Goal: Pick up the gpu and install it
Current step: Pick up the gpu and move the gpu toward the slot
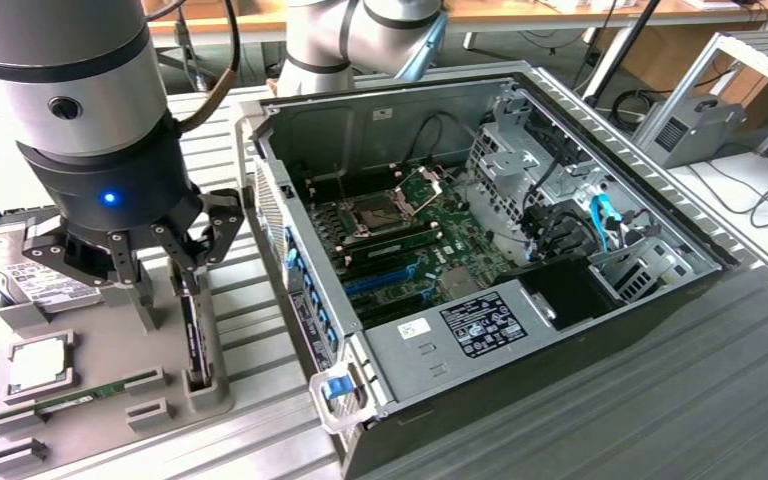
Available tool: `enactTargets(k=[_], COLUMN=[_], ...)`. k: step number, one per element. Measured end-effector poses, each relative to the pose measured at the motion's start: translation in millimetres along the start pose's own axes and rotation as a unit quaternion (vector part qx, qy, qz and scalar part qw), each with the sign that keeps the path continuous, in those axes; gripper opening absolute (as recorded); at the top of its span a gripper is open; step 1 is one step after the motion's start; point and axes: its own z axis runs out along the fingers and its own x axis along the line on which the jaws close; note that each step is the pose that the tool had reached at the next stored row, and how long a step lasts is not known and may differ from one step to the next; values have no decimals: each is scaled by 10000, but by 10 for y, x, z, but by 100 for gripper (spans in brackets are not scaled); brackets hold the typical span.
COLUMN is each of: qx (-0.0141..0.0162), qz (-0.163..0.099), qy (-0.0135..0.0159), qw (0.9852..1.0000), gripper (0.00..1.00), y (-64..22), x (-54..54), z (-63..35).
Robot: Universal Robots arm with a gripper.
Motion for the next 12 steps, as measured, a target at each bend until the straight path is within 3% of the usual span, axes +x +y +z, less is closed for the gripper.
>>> enactTargets(k=[12], qx=[0], qz=[0], qy=[0], qw=[10000], gripper=[42], y=[-8], x=[1], z=[70])
